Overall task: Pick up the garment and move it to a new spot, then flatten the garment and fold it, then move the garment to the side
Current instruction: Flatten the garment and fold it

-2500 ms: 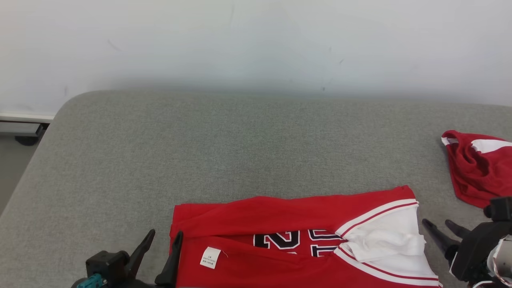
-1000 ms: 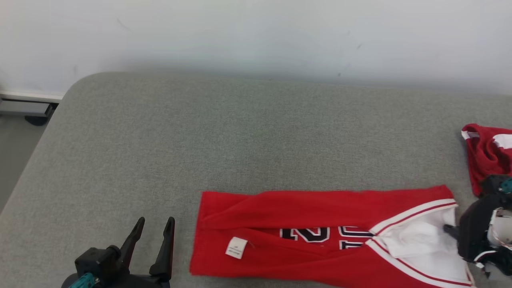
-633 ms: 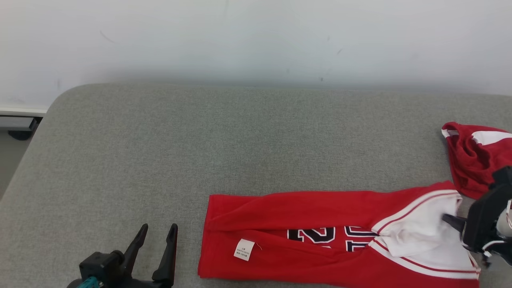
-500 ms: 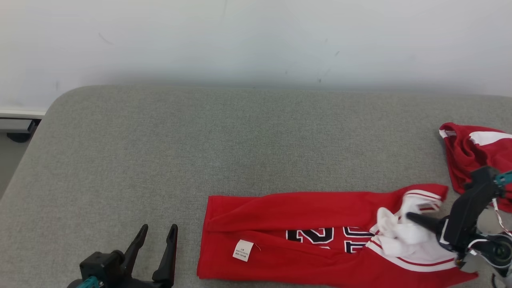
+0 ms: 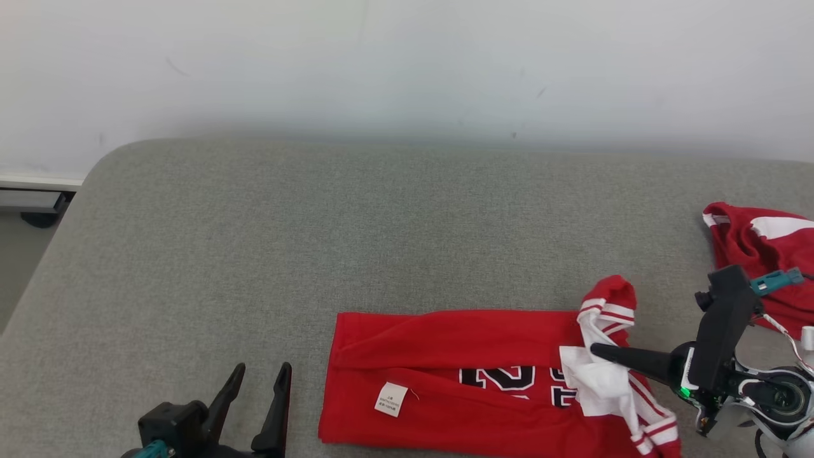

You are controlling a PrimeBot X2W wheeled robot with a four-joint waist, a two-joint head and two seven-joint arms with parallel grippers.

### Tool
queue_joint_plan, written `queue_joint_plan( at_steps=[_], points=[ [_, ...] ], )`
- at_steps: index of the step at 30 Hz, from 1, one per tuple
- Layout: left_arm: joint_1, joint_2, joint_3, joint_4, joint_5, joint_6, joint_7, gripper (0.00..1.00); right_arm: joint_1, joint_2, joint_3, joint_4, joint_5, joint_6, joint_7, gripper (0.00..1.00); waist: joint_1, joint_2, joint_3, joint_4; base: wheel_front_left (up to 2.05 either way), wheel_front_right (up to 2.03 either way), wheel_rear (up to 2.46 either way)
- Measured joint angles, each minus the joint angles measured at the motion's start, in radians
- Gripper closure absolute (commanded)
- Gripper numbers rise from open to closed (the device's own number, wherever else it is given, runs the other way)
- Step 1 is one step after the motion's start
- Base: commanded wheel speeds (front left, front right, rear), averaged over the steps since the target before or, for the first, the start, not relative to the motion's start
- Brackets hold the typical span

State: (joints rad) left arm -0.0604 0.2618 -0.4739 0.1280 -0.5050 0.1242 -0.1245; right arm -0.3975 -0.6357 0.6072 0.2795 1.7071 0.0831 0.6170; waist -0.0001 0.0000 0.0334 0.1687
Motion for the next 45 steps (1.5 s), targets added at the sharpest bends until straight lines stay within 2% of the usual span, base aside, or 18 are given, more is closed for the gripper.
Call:
queue_joint_plan(
  at_steps=[6, 8, 11, 22, 38, 45],
  points=[
    [-0.002, -0.010, -0.006, 0.006, 0.000, 0.000, 0.002, 0.00, -0.001, 0.031, -0.001, -0.056, 0.028, -0.036, 0.009, 1.00, 0.0000, 0.0000, 0.005, 0.021, 0.00, 0.00, 0.00],
    [-0.005, -0.012, -0.010, 0.008, 0.000, 0.000, 0.010, 0.00, -0.004, 0.046, -0.001, -0.064, 0.028, -0.062, 0.008, 1.00, 0.0000, 0.0000, 0.007, 0.030, 0.00, 0.00, 0.00],
    [-0.008, -0.020, -0.019, 0.012, 0.000, 0.000, 0.011, 0.00, -0.008, 0.053, 0.007, -0.082, 0.027, -0.081, 0.008, 1.00, 0.0001, 0.0000, 0.010, 0.045, 0.00, 0.00, 0.00],
    [-0.018, -0.041, -0.025, 0.020, 0.000, 0.000, 0.013, 0.00, -0.076, 0.136, 0.038, -0.116, 0.025, -0.138, 0.009, 1.00, 0.0001, 0.0000, 0.024, 0.102, 0.00, 0.00, 0.00],
    [-0.033, -0.052, -0.024, 0.030, 0.000, 0.000, 0.009, 0.00, -0.134, 0.262, 0.077, -0.052, 0.001, -0.170, -0.029, 1.00, 0.0003, 0.0000, 0.047, 0.150, 0.00, 0.00, 0.00],
    [-0.052, -0.065, -0.027, 0.040, 0.000, 0.000, 0.009, 0.00, -0.146, 0.299, 0.094, -0.005, -0.026, -0.171, -0.051, 1.00, 0.0003, 0.0000, 0.058, 0.162, 0.00, 0.00, 0.00]
  ],
)
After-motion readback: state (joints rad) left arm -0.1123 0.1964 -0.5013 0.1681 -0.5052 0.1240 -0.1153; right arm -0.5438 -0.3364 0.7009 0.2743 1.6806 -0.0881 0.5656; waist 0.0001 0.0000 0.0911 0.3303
